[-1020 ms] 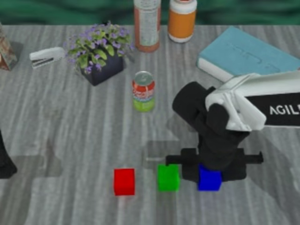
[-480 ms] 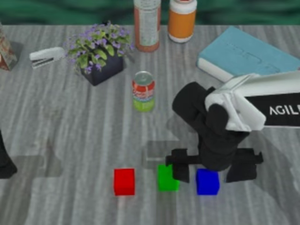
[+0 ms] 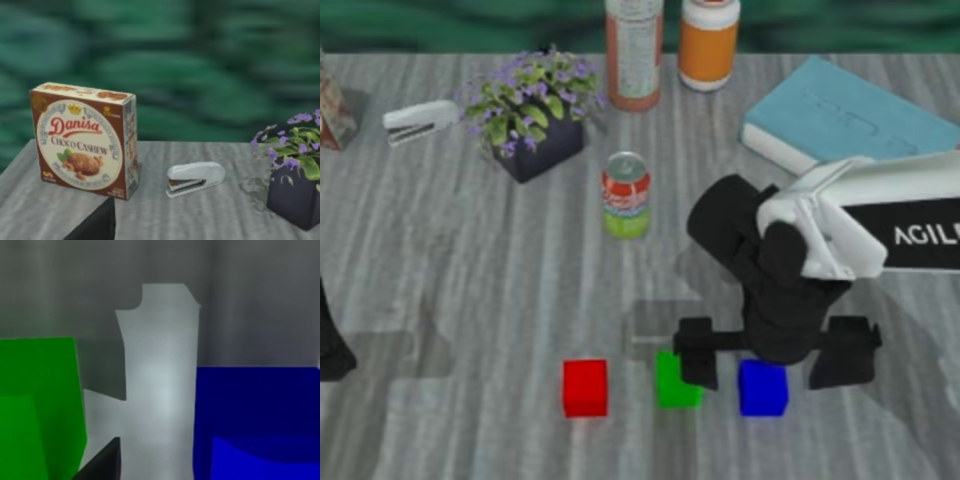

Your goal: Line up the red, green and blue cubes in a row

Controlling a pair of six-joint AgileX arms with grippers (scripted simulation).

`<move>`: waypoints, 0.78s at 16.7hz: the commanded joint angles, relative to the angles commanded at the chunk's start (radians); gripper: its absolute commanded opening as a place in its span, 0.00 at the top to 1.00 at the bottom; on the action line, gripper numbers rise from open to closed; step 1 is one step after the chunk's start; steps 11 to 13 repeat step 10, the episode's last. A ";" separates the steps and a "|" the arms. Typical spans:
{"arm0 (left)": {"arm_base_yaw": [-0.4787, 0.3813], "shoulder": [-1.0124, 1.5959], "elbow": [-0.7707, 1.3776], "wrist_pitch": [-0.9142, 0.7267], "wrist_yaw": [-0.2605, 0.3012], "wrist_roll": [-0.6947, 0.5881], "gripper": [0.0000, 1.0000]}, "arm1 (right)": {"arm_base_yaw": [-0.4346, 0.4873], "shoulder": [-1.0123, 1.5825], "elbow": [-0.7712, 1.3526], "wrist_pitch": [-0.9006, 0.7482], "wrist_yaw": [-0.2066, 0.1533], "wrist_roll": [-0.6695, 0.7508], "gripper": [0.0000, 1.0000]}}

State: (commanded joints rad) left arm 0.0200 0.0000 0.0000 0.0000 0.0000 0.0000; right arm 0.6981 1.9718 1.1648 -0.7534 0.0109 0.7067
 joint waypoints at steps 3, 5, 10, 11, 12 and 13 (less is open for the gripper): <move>0.000 0.000 0.000 0.000 0.000 0.000 0.00 | 0.005 -0.028 0.042 -0.071 0.000 0.000 0.00; 0.000 0.000 0.000 0.000 0.000 0.000 0.00 | 0.007 -0.060 0.082 -0.152 0.000 0.001 0.00; 0.000 0.000 0.000 0.000 0.000 0.000 0.00 | 0.010 -0.115 0.143 -0.258 -0.001 -0.001 0.00; 0.000 0.000 0.000 0.000 0.000 0.000 0.00 | 0.010 -0.115 0.143 -0.258 -0.001 -0.001 0.00; 0.000 0.000 0.000 0.000 0.000 0.000 0.00 | 0.010 -0.115 0.143 -0.258 -0.001 -0.001 0.00; 0.000 0.000 0.000 0.000 0.000 0.000 0.00 | 0.010 -0.115 0.143 -0.258 -0.001 -0.001 0.00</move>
